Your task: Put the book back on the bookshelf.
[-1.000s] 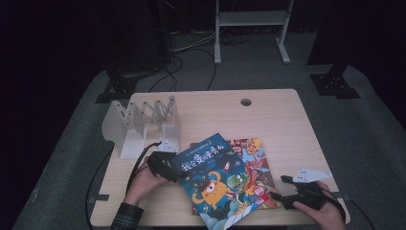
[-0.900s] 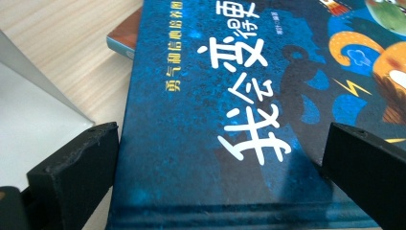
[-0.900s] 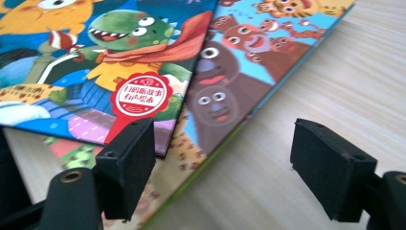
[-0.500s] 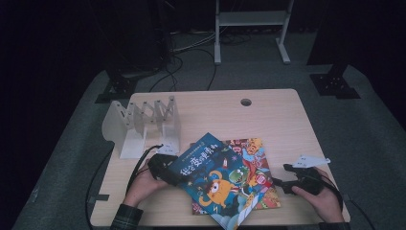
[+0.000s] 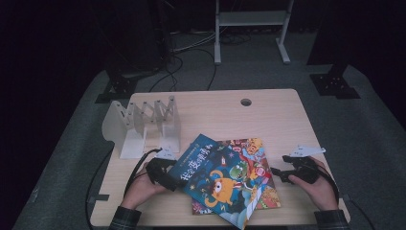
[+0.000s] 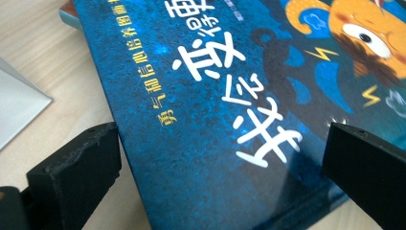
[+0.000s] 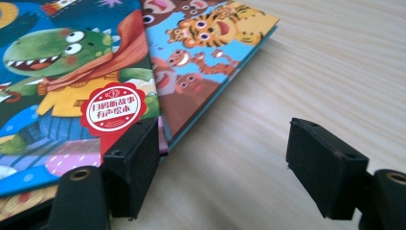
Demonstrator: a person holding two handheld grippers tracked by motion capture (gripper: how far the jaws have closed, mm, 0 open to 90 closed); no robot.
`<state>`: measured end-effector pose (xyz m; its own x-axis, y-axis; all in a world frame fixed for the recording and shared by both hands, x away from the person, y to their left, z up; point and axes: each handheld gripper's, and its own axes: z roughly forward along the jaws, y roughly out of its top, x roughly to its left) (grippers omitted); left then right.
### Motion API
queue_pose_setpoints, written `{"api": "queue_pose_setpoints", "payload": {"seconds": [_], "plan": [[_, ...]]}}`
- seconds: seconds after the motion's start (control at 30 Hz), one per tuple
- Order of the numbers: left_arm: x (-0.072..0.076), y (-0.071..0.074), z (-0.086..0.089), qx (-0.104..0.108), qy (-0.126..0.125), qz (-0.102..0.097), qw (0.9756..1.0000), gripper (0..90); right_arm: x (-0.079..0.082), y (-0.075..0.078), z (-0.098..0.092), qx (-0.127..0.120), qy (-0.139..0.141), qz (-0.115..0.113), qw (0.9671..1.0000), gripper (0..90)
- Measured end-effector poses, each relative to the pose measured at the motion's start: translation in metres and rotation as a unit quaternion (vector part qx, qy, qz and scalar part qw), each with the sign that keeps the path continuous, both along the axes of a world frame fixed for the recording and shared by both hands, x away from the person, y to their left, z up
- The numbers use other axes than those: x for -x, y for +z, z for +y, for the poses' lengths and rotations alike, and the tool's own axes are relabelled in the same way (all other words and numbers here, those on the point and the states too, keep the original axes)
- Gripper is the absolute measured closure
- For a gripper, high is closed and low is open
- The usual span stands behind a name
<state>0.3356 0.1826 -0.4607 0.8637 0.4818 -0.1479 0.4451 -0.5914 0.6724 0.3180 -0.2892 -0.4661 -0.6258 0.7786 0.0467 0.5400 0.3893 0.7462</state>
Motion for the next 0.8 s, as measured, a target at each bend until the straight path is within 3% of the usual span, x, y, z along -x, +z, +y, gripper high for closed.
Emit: {"api": "queue_pose_setpoints", "payload": {"seconds": [0.13, 0.23, 0.43, 0.73, 0.77, 0.8], "plan": [[0.005, 0.0, 0.001, 0.002, -0.003, -0.002, 1.0, 0.0, -0.01, 0.001, 0.001, 0.003, -0.007, 0.0, 1.0, 27.3], [0.01, 0.0, 0.0, -0.009, -0.012, -0.008, 0.9999, 0.0, -0.018, 0.002, 0.001, 0.01, -0.012, 0.0, 0.9999, 27.4], [0.014, 0.001, -0.001, 0.003, -0.024, -0.001, 0.9997, 0.0, -0.039, 0.003, 0.002, 0.018, -0.024, 0.005, 0.9995, 28.4], [0.019, 0.001, -0.006, 0.014, -0.049, 0.007, 0.9987, 0.0, -0.068, 0.001, 0.001, 0.011, -0.049, 0.002, 0.9987, 33.1], [0.019, 0.001, -0.007, 0.017, -0.051, 0.007, 0.9985, 0.0, -0.072, 0.001, 0.003, 0.026, -0.054, 0.002, 0.9982, 33.4], [0.02, 0.002, -0.008, 0.016, -0.054, 0.006, 0.9984, 0.0, -0.072, 0.001, 0.003, 0.026, -0.054, 0.002, 0.9982, 33.4]]}}
